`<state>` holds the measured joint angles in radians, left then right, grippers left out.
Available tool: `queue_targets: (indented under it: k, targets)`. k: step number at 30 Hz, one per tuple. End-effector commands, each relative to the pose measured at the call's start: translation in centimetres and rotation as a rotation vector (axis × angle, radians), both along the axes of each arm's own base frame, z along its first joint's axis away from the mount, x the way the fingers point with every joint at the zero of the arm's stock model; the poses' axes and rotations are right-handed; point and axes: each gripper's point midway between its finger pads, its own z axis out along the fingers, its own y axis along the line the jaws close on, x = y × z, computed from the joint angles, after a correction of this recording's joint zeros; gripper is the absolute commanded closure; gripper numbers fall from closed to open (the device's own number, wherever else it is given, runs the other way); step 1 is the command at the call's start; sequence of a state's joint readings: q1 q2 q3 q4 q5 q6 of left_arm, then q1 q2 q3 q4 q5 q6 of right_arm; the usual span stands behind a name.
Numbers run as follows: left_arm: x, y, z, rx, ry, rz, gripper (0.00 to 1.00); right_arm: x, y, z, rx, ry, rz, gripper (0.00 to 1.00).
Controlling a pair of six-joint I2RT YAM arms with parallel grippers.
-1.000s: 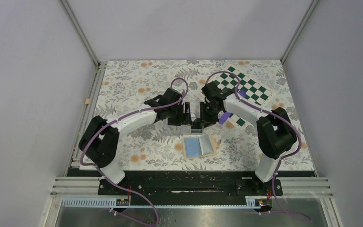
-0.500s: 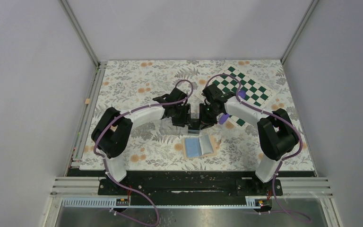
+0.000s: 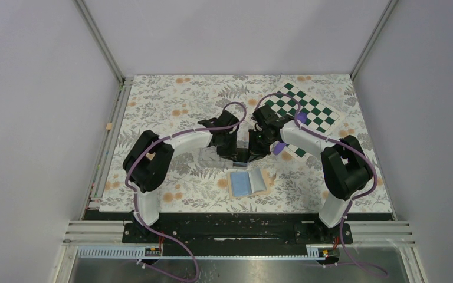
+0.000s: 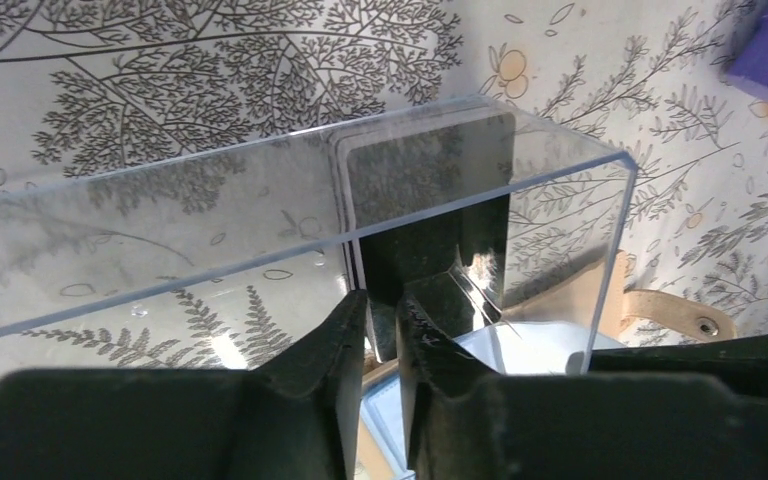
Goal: Put the credit cards into the card holder
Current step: Pick up the credit card from the storage box.
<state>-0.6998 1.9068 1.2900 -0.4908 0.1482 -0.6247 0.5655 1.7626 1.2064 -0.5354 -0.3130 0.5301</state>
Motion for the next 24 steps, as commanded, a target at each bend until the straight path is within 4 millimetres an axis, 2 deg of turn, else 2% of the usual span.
queue_targets:
  k: [1,6,13,18,24]
  targets:
    - [1.5,-0.8,1.7,-0.012,-0.068,0.009,0.85,0.0,0.7,0.9,0.051,-0.003,0.01,0.83]
    - [1.6,-1.0,2.4,-0.018,-0.087,0.004,0.94,-0.1,0.8,1.0,0.054,-0.003,0.014,0.83]
    - [1.6,-1.1,3.7,-0.01,-0.122,-0.005,0.96,-0.3,0.9,0.8,0.056,0.006,0.018,0.84]
    - [1.6,-1.4,3.8,-0.019,-0.119,-0.011,0.96,-0.3,0.9,0.7,0.057,0.01,0.02,0.85]
    - [1.5,-2.3,4.2,-0.086,-0.115,-0.01,0.9,-0.3,0.9,0.7,0.056,0.012,0.022,0.85]
